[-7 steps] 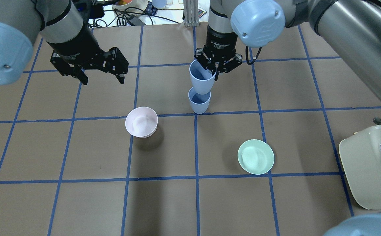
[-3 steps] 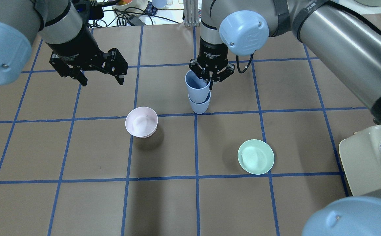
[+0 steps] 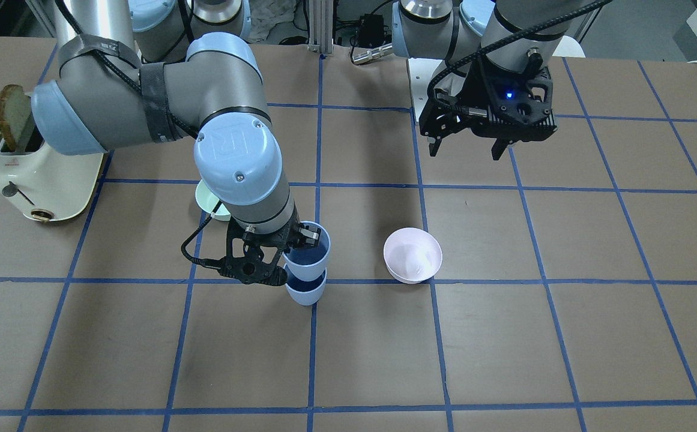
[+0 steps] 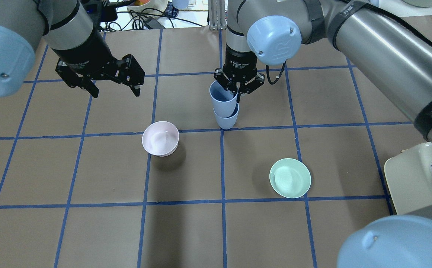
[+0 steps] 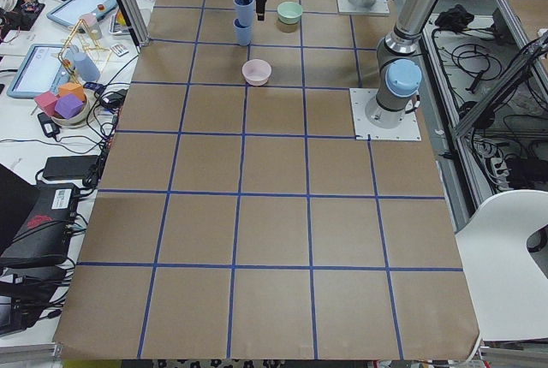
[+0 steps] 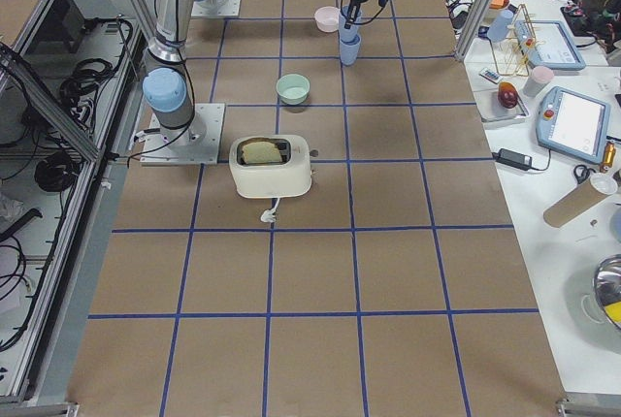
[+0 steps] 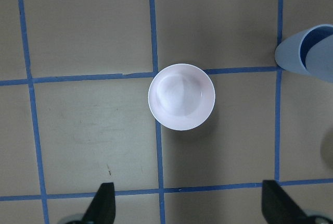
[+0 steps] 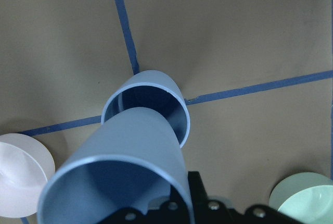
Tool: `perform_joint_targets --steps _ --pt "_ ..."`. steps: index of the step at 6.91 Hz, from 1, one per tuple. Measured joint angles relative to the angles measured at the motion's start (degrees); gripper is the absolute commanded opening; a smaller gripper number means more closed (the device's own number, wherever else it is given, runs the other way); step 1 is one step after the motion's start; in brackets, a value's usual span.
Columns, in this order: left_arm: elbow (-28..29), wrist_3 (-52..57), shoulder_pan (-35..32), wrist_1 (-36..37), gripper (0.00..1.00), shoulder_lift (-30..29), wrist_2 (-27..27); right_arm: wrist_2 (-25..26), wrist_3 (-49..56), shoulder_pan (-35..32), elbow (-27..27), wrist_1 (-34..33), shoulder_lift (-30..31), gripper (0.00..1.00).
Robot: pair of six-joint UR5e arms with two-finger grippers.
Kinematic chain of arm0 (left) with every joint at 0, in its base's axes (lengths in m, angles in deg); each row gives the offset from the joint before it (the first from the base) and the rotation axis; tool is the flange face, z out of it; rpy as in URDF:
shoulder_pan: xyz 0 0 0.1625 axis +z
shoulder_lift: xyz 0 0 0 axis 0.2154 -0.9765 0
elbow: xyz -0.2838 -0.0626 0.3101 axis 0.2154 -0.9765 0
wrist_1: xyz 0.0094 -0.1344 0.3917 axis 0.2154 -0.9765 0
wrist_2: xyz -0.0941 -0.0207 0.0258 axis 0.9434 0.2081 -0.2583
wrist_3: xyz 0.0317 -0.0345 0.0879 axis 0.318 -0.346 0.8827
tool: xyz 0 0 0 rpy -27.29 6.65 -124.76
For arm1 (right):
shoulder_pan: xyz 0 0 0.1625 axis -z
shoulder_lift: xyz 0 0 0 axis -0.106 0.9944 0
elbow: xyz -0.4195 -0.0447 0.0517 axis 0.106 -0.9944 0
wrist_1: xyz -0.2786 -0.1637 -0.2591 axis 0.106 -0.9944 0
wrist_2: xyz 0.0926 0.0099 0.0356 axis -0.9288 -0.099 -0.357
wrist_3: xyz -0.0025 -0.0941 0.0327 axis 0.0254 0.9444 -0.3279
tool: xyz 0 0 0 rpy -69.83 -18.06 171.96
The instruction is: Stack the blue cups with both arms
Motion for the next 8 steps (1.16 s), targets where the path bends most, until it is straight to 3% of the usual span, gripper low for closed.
perform_joint_targets --steps 1,2,5,8 --pt "0.0 0.0 0.0 -0.03 1.0 0.07 0.0 0.06 0.03 0.0 0.0 -0.5 -0.35 0.94" --pt "0.0 0.0 0.0 -0.05 1.0 0.16 0.0 0.28 0.11 0.03 -0.03 -0.89 -0.48 1.0" --pt "0.05 0.0 0.0 -0.06 1.0 0.22 0.0 0.75 0.72 1.68 -0.92 -1.71 1.03 1.0" --pt "0.05 0.0 0.0 -0.06 1.0 0.33 -0.06 0.92 9.81 8.24 -0.83 3.48 8.82 1.0"
